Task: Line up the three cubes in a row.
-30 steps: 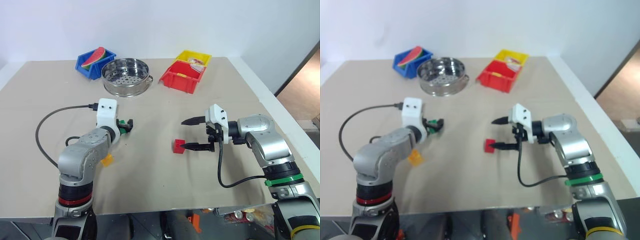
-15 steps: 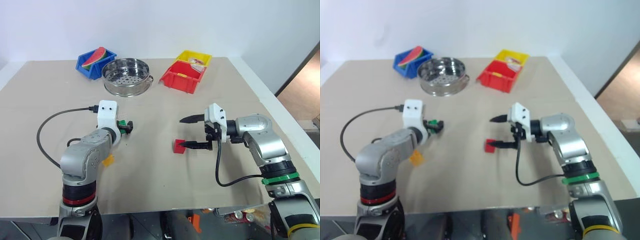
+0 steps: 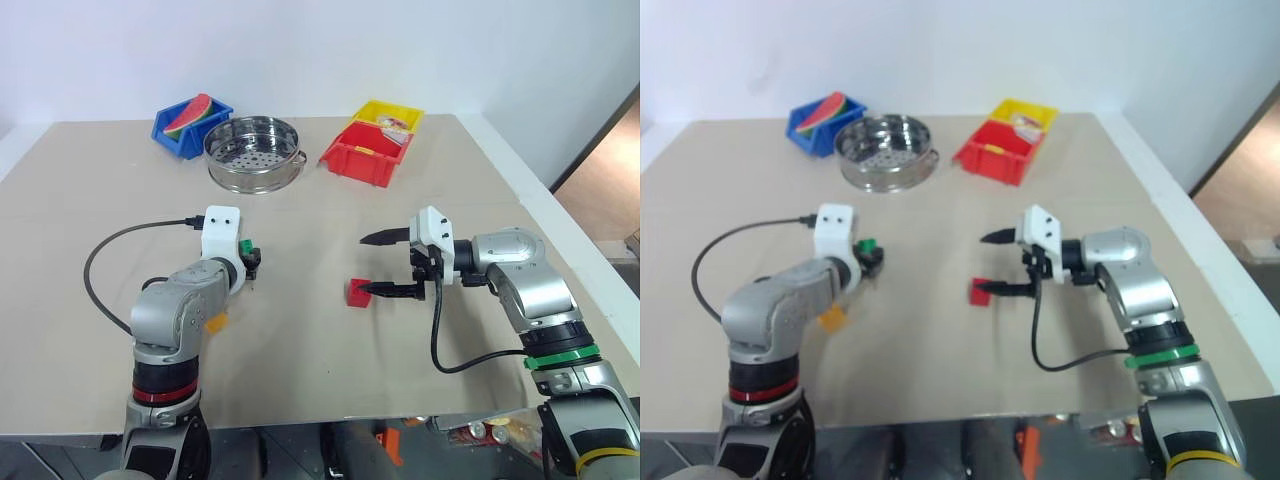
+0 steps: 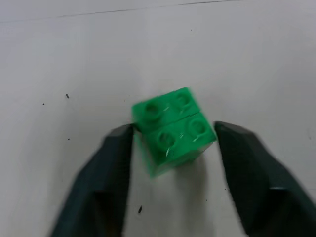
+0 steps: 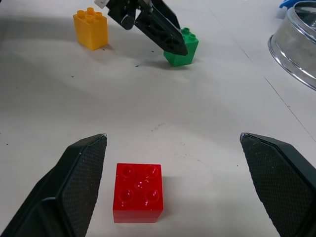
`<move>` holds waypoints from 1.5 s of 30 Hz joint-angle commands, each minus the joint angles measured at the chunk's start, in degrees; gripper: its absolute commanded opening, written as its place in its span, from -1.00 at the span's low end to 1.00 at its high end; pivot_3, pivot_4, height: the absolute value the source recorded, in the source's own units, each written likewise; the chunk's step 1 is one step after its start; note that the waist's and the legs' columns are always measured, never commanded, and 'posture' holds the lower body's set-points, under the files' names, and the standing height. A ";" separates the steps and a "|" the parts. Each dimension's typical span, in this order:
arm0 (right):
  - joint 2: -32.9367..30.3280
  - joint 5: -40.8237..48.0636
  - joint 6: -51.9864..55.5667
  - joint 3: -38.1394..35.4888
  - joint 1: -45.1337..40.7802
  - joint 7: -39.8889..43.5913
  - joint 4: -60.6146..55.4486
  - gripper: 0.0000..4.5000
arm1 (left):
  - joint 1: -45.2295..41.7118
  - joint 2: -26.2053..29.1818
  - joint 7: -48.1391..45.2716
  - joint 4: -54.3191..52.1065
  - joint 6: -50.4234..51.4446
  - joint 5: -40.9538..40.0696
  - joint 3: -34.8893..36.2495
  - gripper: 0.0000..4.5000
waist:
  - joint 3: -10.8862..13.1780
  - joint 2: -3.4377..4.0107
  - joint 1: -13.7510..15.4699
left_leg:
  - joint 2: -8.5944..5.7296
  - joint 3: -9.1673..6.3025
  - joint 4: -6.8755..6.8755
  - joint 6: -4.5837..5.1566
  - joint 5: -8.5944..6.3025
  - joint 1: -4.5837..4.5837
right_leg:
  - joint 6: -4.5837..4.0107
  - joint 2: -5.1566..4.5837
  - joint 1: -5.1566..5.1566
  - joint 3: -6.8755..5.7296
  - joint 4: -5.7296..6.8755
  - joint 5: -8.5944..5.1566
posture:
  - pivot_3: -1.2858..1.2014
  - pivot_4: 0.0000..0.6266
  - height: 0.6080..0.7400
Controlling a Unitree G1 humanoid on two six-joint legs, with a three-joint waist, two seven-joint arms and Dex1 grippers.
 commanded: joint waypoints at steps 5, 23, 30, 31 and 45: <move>-1.20 0.23 -1.23 -1.78 0.26 -0.55 -1.37 1.00 | -2.18 0.30 -1.17 0.24 -0.30 0.63 0.93 -0.27 | 0.00 0.00 0.00 | 0.00 0.00 0.00 0.00 0.00 0.00 | 0.00 0.01 0.00 0.00 0.00 0.00 | 0.03 -0.52 1.00; -2.76 4.55 5.18 -2.60 -1.39 1.33 -5.11 1.00 | -2.98 20.95 -31.74 3.25 -19.32 -4.51 -8.78 -0.27 | 0.00 0.00 0.01 | 0.00 0.02 -0.02 -0.06 0.03 -0.03 | -0.03 -0.01 -0.03 -0.02 -0.03 0.00 | 0.03 -0.52 1.00; -3.59 5.63 7.43 -3.42 -0.70 1.09 -7.61 1.00 | -1.63 31.88 -54.78 5.72 -33.20 -7.46 -13.11 -0.27 | 0.01 0.01 -0.03 | 0.03 0.06 -0.05 -0.06 0.03 -0.04 | -0.07 0.02 -0.07 -0.03 -0.06 -0.03 | 0.03 -0.52 1.00; -3.61 5.90 7.90 -3.54 -0.64 0.96 -7.92 1.00 | -1.63 32.66 -57.30 6.39 -35.07 -7.47 -13.91 -0.27 | 0.01 0.01 -0.01 | 0.04 0.05 -0.06 -0.05 0.03 -0.04 | -0.07 0.02 -0.08 -0.03 -0.06 -0.03 | 0.03 -0.52 1.00; -4.67 8.08 10.77 -3.43 2.80 1.74 -10.92 1.00 | -5.71 29.59 -72.80 20.52 -55.51 -1.24 -21.25 -0.27 | 0.01 0.01 -0.10 | 0.04 0.11 -0.02 -0.04 0.02 -0.09 | -0.05 0.02 -0.09 0.00 -0.07 -0.03 | 0.03 -0.52 1.00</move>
